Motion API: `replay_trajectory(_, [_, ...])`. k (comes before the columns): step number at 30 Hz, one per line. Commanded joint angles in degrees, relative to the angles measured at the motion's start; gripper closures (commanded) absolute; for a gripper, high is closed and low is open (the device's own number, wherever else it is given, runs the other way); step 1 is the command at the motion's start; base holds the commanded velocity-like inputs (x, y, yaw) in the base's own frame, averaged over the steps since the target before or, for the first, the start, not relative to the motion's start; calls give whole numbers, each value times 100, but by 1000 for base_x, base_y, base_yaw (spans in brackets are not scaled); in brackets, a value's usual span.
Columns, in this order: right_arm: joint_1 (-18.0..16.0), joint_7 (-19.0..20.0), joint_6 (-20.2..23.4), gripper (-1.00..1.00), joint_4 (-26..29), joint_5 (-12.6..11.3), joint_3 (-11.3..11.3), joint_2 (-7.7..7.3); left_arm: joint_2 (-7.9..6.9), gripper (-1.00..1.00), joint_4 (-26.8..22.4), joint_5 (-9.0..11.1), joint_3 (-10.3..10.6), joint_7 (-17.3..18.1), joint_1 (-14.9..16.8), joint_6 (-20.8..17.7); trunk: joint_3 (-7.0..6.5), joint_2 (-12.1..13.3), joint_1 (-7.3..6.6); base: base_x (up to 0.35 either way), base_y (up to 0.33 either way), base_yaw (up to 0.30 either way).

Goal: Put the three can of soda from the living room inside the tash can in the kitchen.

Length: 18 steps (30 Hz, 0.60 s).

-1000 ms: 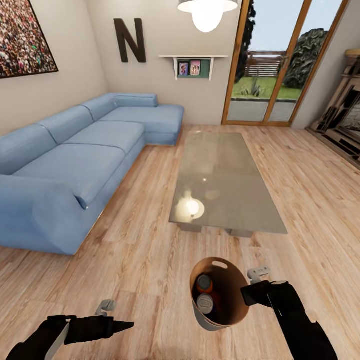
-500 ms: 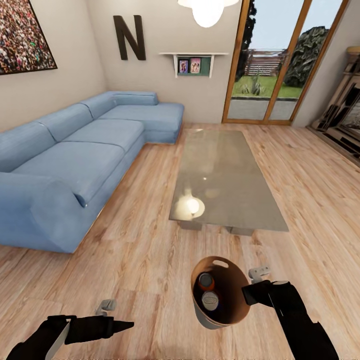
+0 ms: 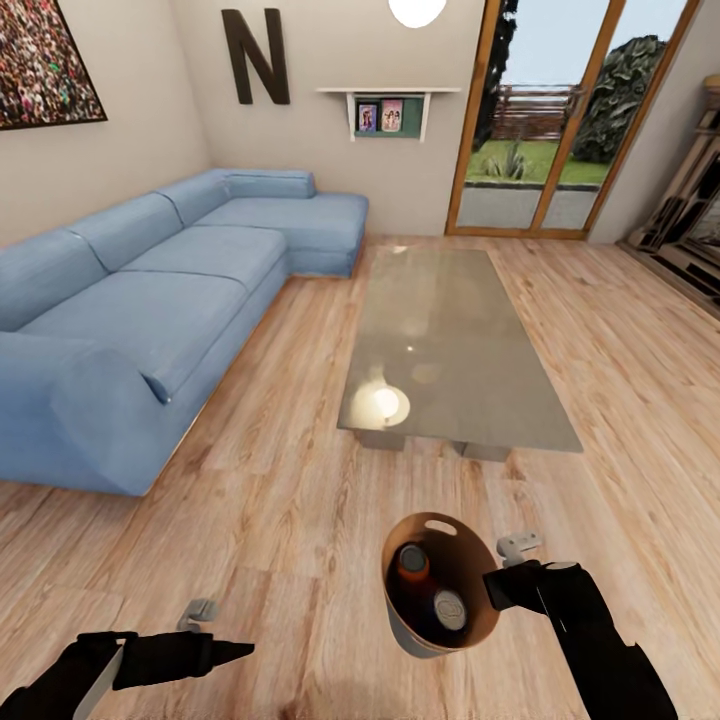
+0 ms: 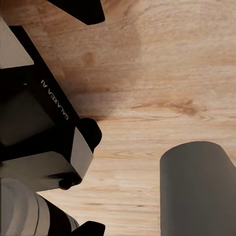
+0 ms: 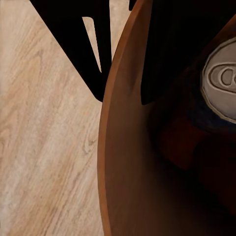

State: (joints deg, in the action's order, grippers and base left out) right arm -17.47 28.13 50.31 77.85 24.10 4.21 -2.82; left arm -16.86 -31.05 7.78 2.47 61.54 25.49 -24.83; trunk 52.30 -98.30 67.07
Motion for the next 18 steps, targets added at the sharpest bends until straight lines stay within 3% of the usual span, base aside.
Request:
replay_trajectory(1, [-2, 9, 25, 100, 2, -116, -2, 0, -7, -100, -1, 2, -1, 3, 0, -2, 27, -42, 22, 0, 0, 0])
replay_trajectory(6, [-2, 9, 23, 100, 2, -116, -1, 0, -31, -100, -6, 4, -1, 13, 0, -4, 163, -243, 132, 0, 0, 0])
replay_trajectory(12, [-2, -2, -84, 100, 2, -116, 19, 9, -43, -100, -6, 4, -8, 312, 0, -4, 325, -483, 264, 0, 0, 0])
replay_trajectory(18, [-2, -13, -388, 100, 2, -124, 272, 36, -45, -100, -7, 4, -4, 355, 0, -4, 487, -724, 396, 0, 0, 0])
